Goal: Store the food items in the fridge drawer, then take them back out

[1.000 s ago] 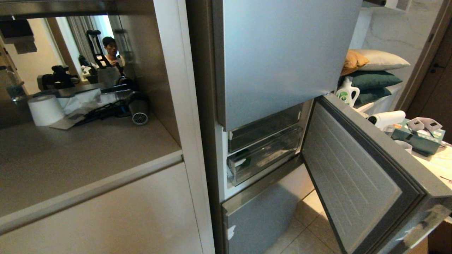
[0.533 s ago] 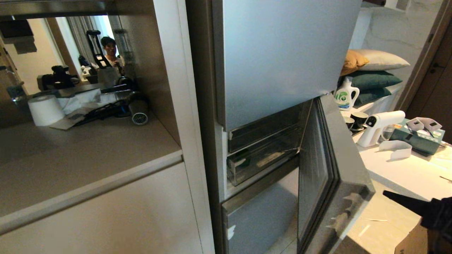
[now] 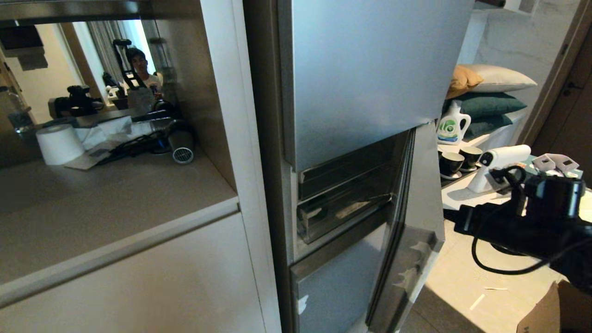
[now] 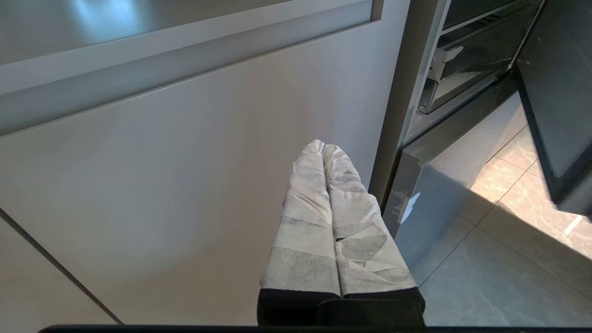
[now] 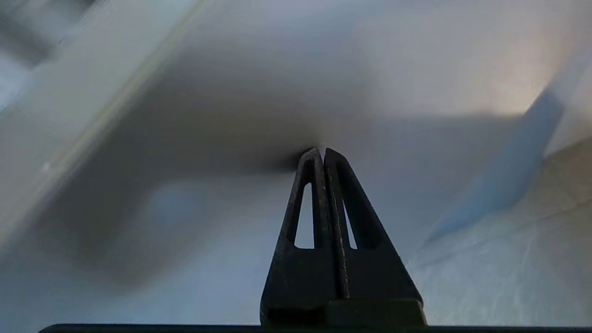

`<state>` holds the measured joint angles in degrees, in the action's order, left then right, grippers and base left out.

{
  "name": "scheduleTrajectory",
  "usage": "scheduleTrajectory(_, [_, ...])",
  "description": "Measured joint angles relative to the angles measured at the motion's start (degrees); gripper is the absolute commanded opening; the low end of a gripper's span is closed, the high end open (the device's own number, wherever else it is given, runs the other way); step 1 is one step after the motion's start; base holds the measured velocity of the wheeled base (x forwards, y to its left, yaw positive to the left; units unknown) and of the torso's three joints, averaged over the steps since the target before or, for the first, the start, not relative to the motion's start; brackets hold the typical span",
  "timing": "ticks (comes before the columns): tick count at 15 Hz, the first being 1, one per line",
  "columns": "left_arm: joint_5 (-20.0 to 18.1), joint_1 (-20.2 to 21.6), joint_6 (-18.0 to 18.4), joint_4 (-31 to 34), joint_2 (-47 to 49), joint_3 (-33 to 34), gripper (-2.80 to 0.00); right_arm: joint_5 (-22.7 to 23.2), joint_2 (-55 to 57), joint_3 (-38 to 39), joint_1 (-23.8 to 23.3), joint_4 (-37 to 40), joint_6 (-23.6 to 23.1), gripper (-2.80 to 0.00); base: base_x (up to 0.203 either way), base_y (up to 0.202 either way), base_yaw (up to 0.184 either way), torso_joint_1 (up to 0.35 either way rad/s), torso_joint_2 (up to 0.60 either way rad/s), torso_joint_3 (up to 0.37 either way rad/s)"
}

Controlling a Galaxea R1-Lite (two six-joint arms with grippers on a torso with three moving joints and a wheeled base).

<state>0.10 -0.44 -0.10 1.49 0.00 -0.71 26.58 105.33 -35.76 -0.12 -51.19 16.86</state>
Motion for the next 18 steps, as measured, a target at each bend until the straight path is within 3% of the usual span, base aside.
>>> scheduleTrajectory(4, [0.0, 0.0, 0.0, 0.0, 0.0, 0.0, -2.80, -6.7, 13.6, -16.7, 7.7, -0.2, 0.2, -2.80, 0.000, 0.000, 0.000, 0.000, 0.00, 0.000])
scheduleTrajectory(7, [0.0, 0.0, 0.0, 0.0, 0.0, 0.0, -2.80, -10.7, 18.3, -21.3, 13.1, -0.2, 0.3, -2.80, 0.000, 0.000, 0.000, 0.000, 0.00, 0.000])
scheduleTrajectory(10, [0.0, 0.0, 0.0, 0.0, 0.0, 0.0, -2.80, -12.6, 15.4, -15.7, 14.3, -2.6, 0.3, -2.80, 0.000, 0.000, 0.000, 0.000, 0.00, 0.000])
scheduleTrajectory(13, [0.0, 0.0, 0.0, 0.0, 0.0, 0.0, -2.80, -13.5, 8.4, -4.2, 14.6, -9.1, 0.0, -2.80, 0.000, 0.000, 0.000, 0.000, 0.00, 0.000])
scheduleTrajectory(18, [0.0, 0.0, 0.0, 0.0, 0.0, 0.0, -2.80, -15.9, -14.2, 17.0, 14.5, -12.0, -2.2, -2.80, 0.000, 0.000, 0.000, 0.000, 0.00, 0.000])
